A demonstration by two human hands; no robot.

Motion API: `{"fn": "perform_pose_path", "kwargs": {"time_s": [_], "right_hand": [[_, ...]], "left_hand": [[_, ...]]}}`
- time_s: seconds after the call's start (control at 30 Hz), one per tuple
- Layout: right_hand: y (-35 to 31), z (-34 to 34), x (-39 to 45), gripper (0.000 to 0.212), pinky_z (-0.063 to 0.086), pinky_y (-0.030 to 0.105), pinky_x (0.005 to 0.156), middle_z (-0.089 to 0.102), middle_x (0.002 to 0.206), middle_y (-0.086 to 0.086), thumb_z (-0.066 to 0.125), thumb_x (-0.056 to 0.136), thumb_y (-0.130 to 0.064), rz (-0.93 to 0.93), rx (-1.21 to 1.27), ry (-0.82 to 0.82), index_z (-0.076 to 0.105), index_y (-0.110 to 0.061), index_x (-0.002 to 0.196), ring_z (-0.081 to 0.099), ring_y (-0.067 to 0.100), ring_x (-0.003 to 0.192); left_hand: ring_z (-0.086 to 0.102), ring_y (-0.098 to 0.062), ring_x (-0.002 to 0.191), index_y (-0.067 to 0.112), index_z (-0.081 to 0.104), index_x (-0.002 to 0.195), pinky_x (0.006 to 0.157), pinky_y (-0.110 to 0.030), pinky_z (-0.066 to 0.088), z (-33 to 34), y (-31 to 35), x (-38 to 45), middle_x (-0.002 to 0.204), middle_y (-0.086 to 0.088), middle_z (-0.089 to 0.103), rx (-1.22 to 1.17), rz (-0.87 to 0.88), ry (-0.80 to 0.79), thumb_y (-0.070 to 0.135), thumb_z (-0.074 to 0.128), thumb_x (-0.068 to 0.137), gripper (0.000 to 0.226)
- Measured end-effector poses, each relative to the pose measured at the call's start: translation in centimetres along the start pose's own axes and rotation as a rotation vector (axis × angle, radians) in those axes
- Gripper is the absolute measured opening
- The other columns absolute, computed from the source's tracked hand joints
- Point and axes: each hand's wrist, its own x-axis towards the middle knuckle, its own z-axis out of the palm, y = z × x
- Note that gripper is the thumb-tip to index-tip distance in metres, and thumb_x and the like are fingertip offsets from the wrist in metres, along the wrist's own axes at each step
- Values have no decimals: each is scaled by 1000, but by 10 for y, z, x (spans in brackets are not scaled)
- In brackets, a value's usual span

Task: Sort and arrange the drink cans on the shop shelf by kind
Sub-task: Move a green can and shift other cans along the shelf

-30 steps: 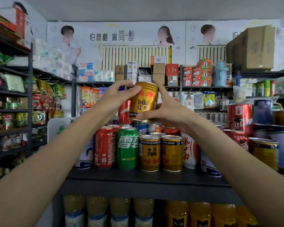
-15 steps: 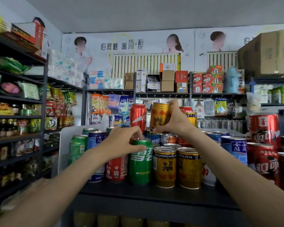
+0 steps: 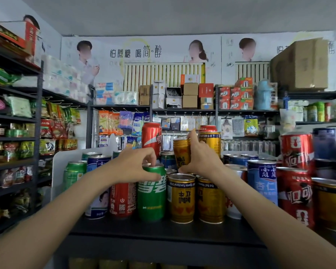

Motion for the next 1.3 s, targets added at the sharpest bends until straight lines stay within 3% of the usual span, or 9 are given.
{"fn": "perform_pose_path", "kwargs": {"time_s": [0.13,0.23,0.37,0.53,0.7,1.03,1.13,1.2,1.3], "right_hand": [[-1,1,0,96,54,40,74,55,107,14,85,62,-30,7,23,45,18,-20,130,58,32,91],[-7,-3,7,87,56,40,78,56,105,9,86,61,-28,15,275,91,22,-20,120,61,27,90],[-22,-3,19,82,52,34,81,52,101,4,83,65,-21,31,489,-85,24,-15,121,57,21,90],[-34,10,23,75,52,33,83,54,111,8,79,70,-14,-67,383,-205,27,-13,123,58,25,103],[-34,-8,27,59,48,26,73,57,109,9,73,77,-15,-38,327,-282,34,-13,122,59,21,92],[-36,-14,25,60,46,27,77,55,107,6,72,78,-15,22,316,-327,35,-13,125,54,19,93],[-34,-23,14,62,42,19,74,52,123,8,67,84,-22,16,327,-190,33,-13,134,51,18,98],[-28,-33,2,55,42,24,81,53,126,8,66,85,-30,-34,249,-81,40,-13,130,50,17,99],[-21,-45,-21,56,45,32,92,56,122,3,68,78,-45,-122,77,-389,48,-18,122,51,14,99]], "left_hand": [[55,-12,108,25,52,88,97,-38,45,-4,-1,1,110,7,59,-77,-18,-83,31,72,76,24],[50,-8,114,27,52,88,101,-33,42,-4,-4,2,118,12,55,-118,-24,-93,32,72,76,25],[50,-9,115,29,51,88,101,-35,42,-2,-9,0,116,13,56,-174,-24,-86,35,72,75,25],[50,-8,116,28,48,88,99,-36,43,-1,-5,-3,122,10,55,-178,-22,-94,34,70,77,26],[53,-13,113,25,48,90,98,-41,44,-3,0,-7,121,3,56,-192,-34,-87,33,70,78,27],[53,-12,108,27,48,92,93,-38,47,-6,5,2,112,6,52,-129,-37,-129,27,71,79,27],[49,-10,109,24,48,102,91,-29,44,-5,5,-1,118,7,50,-110,-27,-119,27,69,81,30],[48,-10,111,22,47,106,90,-27,43,-4,4,-4,121,7,50,-107,-23,-116,25,67,82,32],[52,-14,110,23,44,107,90,-31,46,-2,6,-9,120,4,53,-67,-14,-122,32,68,80,37]]}}
